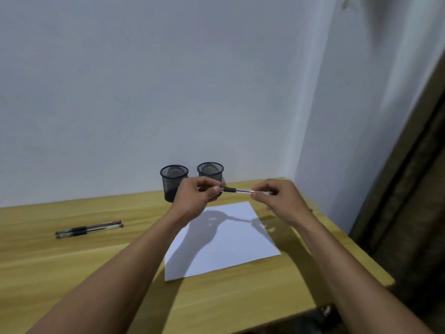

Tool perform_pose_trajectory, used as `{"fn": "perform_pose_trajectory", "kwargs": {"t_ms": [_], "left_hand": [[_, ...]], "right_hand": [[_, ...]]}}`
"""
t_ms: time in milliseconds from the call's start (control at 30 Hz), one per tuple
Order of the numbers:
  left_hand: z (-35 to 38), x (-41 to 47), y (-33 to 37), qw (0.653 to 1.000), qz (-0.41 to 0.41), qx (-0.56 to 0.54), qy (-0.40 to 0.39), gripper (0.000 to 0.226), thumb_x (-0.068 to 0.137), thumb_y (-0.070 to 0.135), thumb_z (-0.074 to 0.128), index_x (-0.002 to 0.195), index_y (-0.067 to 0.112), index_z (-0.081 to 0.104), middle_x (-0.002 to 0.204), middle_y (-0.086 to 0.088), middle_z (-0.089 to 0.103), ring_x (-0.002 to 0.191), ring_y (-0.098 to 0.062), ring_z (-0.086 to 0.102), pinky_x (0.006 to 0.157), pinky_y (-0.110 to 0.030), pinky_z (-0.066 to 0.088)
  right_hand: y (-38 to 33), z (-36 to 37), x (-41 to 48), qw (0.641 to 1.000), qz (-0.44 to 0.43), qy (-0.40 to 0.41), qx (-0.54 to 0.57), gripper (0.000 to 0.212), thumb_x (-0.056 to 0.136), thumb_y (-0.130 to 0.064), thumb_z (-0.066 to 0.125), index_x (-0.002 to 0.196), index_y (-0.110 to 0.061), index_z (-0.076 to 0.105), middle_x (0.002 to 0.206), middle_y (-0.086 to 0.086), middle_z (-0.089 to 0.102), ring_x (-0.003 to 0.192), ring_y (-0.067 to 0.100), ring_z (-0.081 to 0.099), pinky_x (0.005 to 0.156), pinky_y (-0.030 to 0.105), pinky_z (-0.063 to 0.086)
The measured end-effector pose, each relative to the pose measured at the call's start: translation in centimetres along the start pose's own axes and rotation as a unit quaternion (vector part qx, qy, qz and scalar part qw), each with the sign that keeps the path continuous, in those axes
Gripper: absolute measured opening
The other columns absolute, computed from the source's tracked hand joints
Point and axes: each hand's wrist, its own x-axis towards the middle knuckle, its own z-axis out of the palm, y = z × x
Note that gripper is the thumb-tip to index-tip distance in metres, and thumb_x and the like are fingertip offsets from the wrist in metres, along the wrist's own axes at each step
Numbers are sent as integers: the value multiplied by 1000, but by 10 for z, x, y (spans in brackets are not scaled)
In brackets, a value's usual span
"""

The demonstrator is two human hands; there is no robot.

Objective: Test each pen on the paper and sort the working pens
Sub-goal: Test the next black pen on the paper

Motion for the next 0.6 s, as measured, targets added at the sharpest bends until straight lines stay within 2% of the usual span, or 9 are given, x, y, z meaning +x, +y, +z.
{"fn": "perform_pose_trajectory", "kwargs": {"t_ms": [33,133,200,233,267,333,400,533,600], "left_hand": [[11,4,1,1000,2,1,-12,10,90,1,68,89,9,74,81,-7,71,77,-17,68,72,-19,56],[44,21,-5,998,7,31,-47,9,89,10,71,97,13,74,90,-5,71,83,-17,68,81,-30,60],[66,32,-12,993,18,101,-54,23,87,21,74,109,16,72,102,0,73,90,-15,70,89,-36,57],[76,37,-15,987,21,148,-60,31,86,25,74,116,16,70,109,0,72,94,-14,70,92,-34,55],[86,40,-18,978,23,194,-71,38,87,26,74,122,15,67,116,-1,70,98,-14,69,93,-31,52],[105,46,-26,952,29,285,-109,47,87,29,73,130,13,63,125,-3,67,106,-17,66,93,-27,48],[123,51,-36,920,26,359,-153,55,86,34,73,135,15,58,133,-4,63,115,-21,62,96,-28,46],[152,65,-47,876,4,435,-209,71,79,44,76,140,15,54,135,-3,62,121,-22,59,93,-25,45],[164,71,-50,850,9,476,-227,65,78,50,74,131,14,60,128,-4,65,115,-24,60,95,-33,50]], "right_hand": [[6,-9,-3,999,-3,7,-41,3,86,-20,78,87,-21,80,77,-10,71,69,-5,60,67,20,46],[23,-30,-12,990,1,39,-134,7,87,-21,77,91,-19,82,76,-11,68,77,5,60,68,20,42],[38,-41,-19,987,18,70,-145,7,88,-19,76,91,-16,82,77,-11,70,75,3,60,67,13,40],[46,-45,-23,984,31,83,-152,7,89,-18,75,90,-15,82,77,-12,70,73,0,60,64,10,40],[54,-48,-26,981,41,98,-160,8,90,-18,73,90,-15,82,78,-13,70,74,0,61,64,11,41],[73,-52,-32,970,64,128,-196,11,91,-20,71,91,-17,82,86,-7,75,84,12,66,70,24,47],[91,-53,-36,955,85,150,-239,14,91,-23,69,94,-18,82,94,-1,77,91,19,68,75,32,53],[117,-46,-36,940,103,156,-287,16,94,-27,65,97,-21,79,98,2,75,99,24,65,74,31,50],[122,-44,-33,934,103,152,-306,18,97,-30,63,104,-21,78,102,2,73,104,24,62,74,30,46]]}}
